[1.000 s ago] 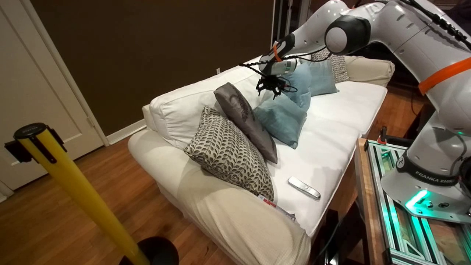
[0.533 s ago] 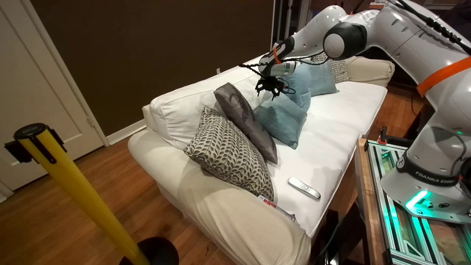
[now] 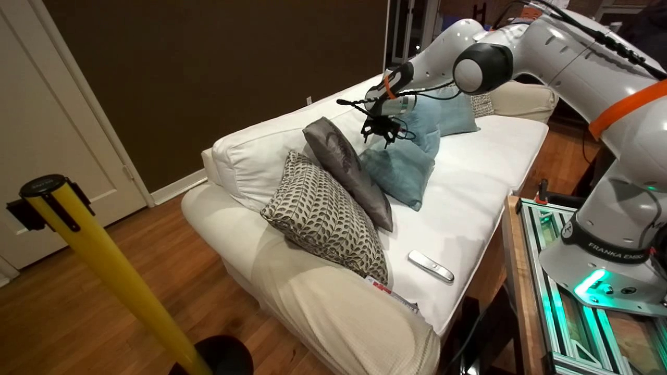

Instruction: Adjust the slanted blue pillow

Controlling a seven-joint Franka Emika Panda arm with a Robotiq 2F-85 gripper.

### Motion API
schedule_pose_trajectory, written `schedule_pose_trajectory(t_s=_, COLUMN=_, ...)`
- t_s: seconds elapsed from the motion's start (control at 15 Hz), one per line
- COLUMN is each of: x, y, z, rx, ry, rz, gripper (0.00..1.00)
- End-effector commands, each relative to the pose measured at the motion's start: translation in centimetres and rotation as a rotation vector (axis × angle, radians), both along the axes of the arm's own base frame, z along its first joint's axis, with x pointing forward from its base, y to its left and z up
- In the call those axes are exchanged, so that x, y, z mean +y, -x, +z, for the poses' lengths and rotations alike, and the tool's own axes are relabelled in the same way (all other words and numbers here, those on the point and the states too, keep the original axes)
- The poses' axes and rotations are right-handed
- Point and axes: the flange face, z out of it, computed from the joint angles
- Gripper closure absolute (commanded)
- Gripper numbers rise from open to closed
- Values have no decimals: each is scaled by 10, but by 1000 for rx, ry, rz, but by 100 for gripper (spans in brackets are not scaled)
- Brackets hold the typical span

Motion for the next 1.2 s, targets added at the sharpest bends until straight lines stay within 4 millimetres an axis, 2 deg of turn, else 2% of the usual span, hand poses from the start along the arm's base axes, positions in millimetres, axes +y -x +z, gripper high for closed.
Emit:
schedule_pose_trajectory(t_s=0.0, x=-3, y=-11, z=-28, rx=14, ry=20, rz=-33, gripper=0)
schedule_pose_trajectory(t_s=0.27, x=-9, y=-18, z=-45, rx=-1, ry=42, rz=-46, gripper=0)
schedule_pose_trajectory(t_s=0.33, x=-11, y=-20, z=-48, rx=0, ry=56, rz=-51, gripper=3)
schedule_pose_trajectory(t_s=0.4, x=-12, y=-20, z=-50, rx=-1, ry=66, rz=-51, gripper=26)
schedule_pose_trajectory(t_s=0.53, x=-14, y=-20, z=-55, rx=10, ry=75, rz=-65, gripper=30)
schedule_pose_trajectory(t_s=0.8, x=-17, y=-18, z=-59, rx=24, ry=74, rz=-97, gripper=62)
schedule_pose_trajectory(t_s=1.13, x=-18, y=-24, z=-44, rx=9, ry=59, rz=-153, gripper=96)
